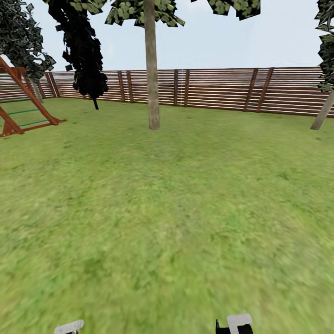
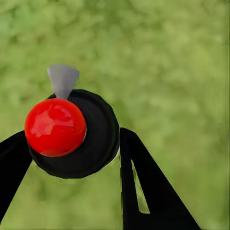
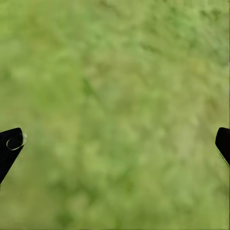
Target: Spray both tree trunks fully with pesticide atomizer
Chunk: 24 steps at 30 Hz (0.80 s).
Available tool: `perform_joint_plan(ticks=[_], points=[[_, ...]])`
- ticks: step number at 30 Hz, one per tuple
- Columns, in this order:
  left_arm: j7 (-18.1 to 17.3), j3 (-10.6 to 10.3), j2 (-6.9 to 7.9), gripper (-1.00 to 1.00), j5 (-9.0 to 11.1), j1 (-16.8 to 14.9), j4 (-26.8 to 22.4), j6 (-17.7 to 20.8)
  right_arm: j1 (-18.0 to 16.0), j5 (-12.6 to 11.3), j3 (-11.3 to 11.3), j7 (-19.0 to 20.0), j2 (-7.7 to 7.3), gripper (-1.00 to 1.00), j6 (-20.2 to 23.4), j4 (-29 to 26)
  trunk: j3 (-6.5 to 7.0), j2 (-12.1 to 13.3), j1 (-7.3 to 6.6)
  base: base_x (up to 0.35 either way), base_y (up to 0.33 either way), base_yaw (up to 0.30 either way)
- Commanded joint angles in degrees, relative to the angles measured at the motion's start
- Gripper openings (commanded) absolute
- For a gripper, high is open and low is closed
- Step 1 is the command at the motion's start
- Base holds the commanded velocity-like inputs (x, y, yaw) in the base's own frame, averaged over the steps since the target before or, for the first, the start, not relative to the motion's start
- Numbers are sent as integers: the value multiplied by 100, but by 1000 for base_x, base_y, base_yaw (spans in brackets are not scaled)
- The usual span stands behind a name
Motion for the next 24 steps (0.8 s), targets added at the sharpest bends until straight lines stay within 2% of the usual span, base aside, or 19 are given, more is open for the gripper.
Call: perform_joint_plan(ticks=[1,24], points=[[0,0,0,-100,3,0,-1,1,0,0,0,0,0,100,-1,0,0,0,0,338,0,0],[0,0,-5,-100,-1,1,-1,-6,0,0,0,0,0,100,-1,0,0,0,0,338,0,0]])
